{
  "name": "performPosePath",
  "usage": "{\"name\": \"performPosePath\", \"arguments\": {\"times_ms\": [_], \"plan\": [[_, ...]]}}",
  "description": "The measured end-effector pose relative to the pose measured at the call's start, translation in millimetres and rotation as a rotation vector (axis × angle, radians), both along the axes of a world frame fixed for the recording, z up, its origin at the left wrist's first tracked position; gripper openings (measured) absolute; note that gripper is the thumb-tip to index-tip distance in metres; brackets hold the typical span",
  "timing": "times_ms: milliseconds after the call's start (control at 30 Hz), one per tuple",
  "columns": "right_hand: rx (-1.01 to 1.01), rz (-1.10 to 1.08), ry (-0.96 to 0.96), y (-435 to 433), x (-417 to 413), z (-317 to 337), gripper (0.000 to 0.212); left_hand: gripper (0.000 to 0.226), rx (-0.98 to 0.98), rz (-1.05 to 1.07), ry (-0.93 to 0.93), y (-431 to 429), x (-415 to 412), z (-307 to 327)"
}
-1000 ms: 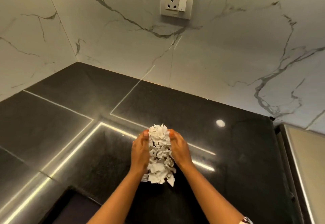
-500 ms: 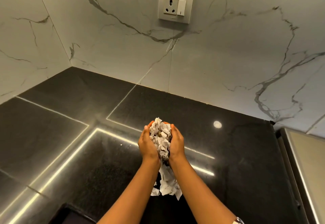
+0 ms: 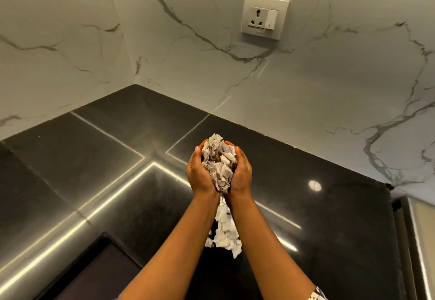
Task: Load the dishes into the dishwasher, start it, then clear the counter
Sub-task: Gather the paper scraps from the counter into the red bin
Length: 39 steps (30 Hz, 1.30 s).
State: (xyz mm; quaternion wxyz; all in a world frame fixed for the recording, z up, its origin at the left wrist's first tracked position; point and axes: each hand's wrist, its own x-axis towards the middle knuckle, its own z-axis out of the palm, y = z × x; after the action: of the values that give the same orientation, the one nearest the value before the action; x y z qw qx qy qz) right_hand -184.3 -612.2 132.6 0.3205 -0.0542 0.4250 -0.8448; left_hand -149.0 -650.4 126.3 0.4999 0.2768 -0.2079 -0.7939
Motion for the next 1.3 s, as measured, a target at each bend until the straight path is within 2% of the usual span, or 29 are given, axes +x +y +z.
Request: {"name": "performPosePath", "arguments": {"times_ms": [133,267,433,600,733,900,967,1033,1100,1167,1200,1267,1300], "plan": [[-0.077,0.104,-0.003,3.5,31.1,10.4,0.031,0.046,-0.006,0.109,0.106,7.4,31.7,14.1],[-0.131,0.26,-0.031,9.8,76.1,15.0,0.036,0.032,-0.023,0.262,0.109,26.4,80.9,29.5],[-0.195,0.443,-0.081,20.0,150.7,8.0,0.04,0.027,-0.065,0.446,0.121,43.0,160.1,23.1],[-0.11,0.594,-0.122,30.8,236.7,-21.6,0.036,0.025,-0.056,0.612,0.065,66.0,249.5,-2.1],[-0.021,0.683,-0.105,45.8,308.4,-61.1,0.042,0.025,0.024,0.789,-0.035,85.4,321.6,-40.5],[0.177,0.783,-0.146,82.9,380.5,-146.4,0.043,0.036,0.252,0.855,-0.137,128.6,394.8,-122.9],[0.264,0.845,-0.181,102.0,400.1,-188.9,0.033,0.038,0.364,0.856,-0.132,150.5,414.2,-163.1],[0.319,0.899,-0.277,116.7,419.3,-244.5,0.033,0.037,0.448,0.852,-0.088,167.0,431.8,-213.2],[0.401,0.94,-0.389,128.0,437.2,-306.1,0.042,0.035,0.521,0.824,0.0,178.8,446.0,-263.1],[0.472,0.974,-0.393,142.2,453.4,-373.6,0.065,0.033,0.583,0.801,0.084,189.8,458.6,-320.3],[0.514,0.995,-0.349,147.7,459.0,-400.1,0.064,0.031,0.616,0.815,0.076,195.1,464.9,-350.9],[0.597,1.024,-0.412,154.8,467.3,-453.5,0.044,0.037,0.698,0.855,-0.005,201.6,478.4,-415.3],[0.653,1.038,-0.412,153.7,472.9,-481.1,0.042,0.04,0.739,0.852,-0.014,202.5,485.3,-445.6]]}}
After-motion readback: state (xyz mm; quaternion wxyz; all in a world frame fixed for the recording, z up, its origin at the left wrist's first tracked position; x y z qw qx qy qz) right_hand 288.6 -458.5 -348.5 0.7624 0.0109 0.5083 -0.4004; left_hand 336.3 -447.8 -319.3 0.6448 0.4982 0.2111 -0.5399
